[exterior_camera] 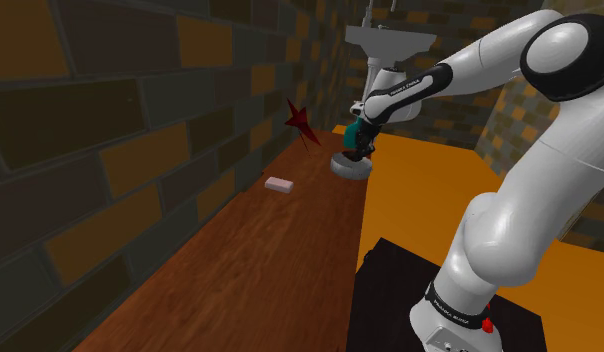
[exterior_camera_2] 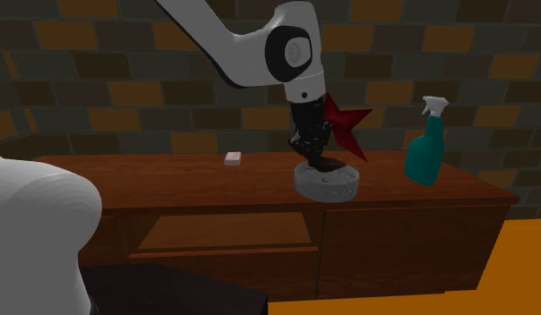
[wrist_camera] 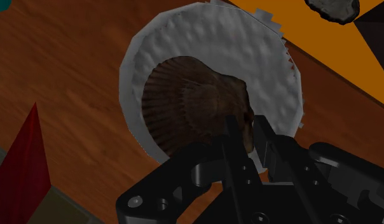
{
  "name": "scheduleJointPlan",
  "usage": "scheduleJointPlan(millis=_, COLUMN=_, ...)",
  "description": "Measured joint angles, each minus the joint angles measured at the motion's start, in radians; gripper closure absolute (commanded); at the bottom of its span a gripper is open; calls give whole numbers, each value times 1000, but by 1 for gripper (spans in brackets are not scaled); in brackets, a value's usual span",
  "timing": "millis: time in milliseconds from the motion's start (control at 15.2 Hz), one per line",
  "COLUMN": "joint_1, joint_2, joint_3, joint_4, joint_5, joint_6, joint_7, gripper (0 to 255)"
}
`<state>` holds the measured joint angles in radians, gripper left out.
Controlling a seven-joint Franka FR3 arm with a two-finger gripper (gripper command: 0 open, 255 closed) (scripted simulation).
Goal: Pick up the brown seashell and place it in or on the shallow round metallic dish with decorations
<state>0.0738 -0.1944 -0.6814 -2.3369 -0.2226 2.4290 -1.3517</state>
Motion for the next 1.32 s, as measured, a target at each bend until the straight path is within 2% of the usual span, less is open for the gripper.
scheduleJointPlan(millis=264, joint_1=0, joint_2=1, joint_3=-1, joint_4=-1, joint_5=1, joint_6=2, joint_7=-1, gripper=255)
scheduleJointPlan(millis=330, joint_1=0, joint_2=1, joint_3=-1, joint_4=-1, joint_5=1, joint_6=2, joint_7=-1, gripper=0)
scheduleJointPlan(millis=726, joint_1=0, joint_2=1, joint_3=-1, joint_4=-1, joint_5=1, joint_6=2, joint_7=-1, gripper=0)
scheduleJointPlan(millis=990, joint_1=-16, joint_2=-88, joint_3=39, joint_4=27, joint_5=-48, joint_6=-107, joint_7=37, gripper=0)
scheduleJointPlan(millis=1320, joint_1=-19, joint_2=-105, joint_3=47, joint_4=38, joint_5=-55, joint_6=-134, joint_7=42, gripper=0)
